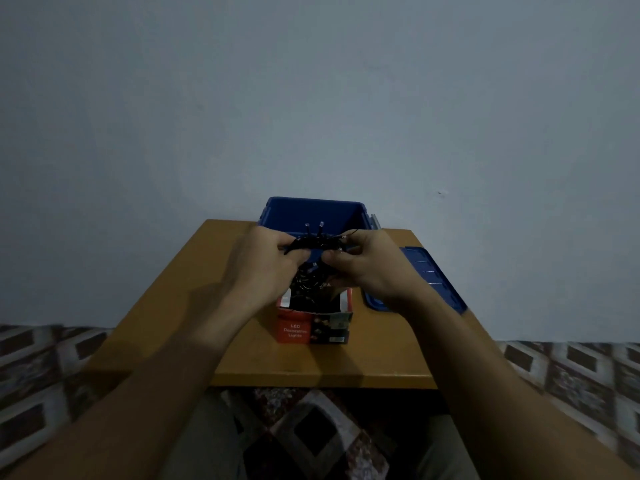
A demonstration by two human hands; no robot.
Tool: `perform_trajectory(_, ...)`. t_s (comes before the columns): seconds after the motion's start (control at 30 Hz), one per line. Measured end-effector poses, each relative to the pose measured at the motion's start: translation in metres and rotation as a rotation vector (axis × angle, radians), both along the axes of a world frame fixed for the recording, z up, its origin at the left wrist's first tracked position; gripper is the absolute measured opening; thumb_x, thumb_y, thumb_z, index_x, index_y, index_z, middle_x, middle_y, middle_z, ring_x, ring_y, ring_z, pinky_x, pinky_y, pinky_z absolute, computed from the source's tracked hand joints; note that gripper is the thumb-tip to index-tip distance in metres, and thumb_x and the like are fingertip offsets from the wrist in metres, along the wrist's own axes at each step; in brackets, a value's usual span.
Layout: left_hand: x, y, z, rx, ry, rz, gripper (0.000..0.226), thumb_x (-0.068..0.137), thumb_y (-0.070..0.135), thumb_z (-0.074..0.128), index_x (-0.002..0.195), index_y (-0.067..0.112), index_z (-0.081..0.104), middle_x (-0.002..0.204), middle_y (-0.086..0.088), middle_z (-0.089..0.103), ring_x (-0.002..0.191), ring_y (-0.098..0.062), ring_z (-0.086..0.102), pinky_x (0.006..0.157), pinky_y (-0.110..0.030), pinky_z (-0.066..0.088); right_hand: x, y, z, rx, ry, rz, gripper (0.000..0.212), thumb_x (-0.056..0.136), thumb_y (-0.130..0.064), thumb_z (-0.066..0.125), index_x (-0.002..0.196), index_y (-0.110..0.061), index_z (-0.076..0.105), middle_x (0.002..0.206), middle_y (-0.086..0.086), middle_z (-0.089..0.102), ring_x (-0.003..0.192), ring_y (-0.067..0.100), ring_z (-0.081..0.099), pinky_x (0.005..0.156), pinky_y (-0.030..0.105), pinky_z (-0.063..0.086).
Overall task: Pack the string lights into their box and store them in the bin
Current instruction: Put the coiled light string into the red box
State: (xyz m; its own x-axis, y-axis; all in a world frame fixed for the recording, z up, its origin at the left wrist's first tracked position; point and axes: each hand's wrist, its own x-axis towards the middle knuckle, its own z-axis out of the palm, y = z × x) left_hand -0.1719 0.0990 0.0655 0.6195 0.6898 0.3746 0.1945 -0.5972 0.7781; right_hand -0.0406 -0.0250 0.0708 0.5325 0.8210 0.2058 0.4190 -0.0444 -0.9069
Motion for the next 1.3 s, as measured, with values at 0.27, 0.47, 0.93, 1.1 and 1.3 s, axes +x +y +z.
perform_trajectory(0.27,0.018,0.008,-0.028,-0.118,0.021,-0.069,0.006,0.09,0.029,0.074,0.084,0.032,0.073,0.081,0.006,0.075,0.072,-0.013,0.073,0.071,-0.044,0.063,0.02,0.002,-0.022,-0.073,-0.01,-0.033,0.011,0.094,-0.016,0.069,0.101,-0.008,0.068,0.1,0.01,0.074,0.089,0.02,0.075,0.074,0.036,0.064)
perform_trajectory(0.47,0.027,0.01,-0.046,0.025,0.239,-0.059,0.02,0.093,0.039,0.068,0.077,0.028,0.071,0.062,0.01,0.063,0.057,-0.006,0.061,0.047,-0.017,0.044,0.03,0.001,-0.035,-0.248,-0.091,-0.039,0.012,0.093,-0.027,0.07,0.099,-0.017,0.067,0.091,0.003,0.073,0.072,0.012,0.072,0.057,0.02,0.053)
perform_trajectory(0.93,0.033,0.025,-0.064,0.155,0.328,-0.046,0.04,0.092,0.041,0.067,0.058,0.032,0.048,0.068,0.003,0.054,0.071,-0.015,0.047,0.051,-0.026,0.027,0.027,0.019,-0.058,-0.388,-0.43,-0.17,0.017,0.097,-0.029,0.063,0.113,-0.025,0.067,0.108,0.004,0.066,0.09,0.017,0.064,0.068,0.023,0.054)
perform_trajectory(1.1,0.033,0.023,-0.061,0.116,0.327,-0.024,0.024,0.087,0.039,0.074,0.091,0.027,0.053,0.087,0.005,0.056,0.081,-0.011,0.053,0.06,-0.029,0.043,0.02,0.016,-0.065,-0.372,-0.525,-0.173,0.016,0.096,-0.026,0.064,0.112,-0.028,0.066,0.106,-0.003,0.062,0.092,0.015,0.063,0.079,0.028,0.057)
perform_trajectory(1.3,0.025,0.022,-0.063,0.11,0.35,-0.071,0.011,0.088,0.036,0.07,0.094,0.032,0.063,0.093,0.013,0.051,0.094,-0.008,0.046,0.067,-0.022,0.037,0.022,0.017,-0.071,-0.411,-0.58,-0.161,0.01,0.095,-0.023,0.066,0.102,-0.02,0.072,0.107,-0.005,0.058,0.09,0.008,0.057,0.07,0.014,0.047)
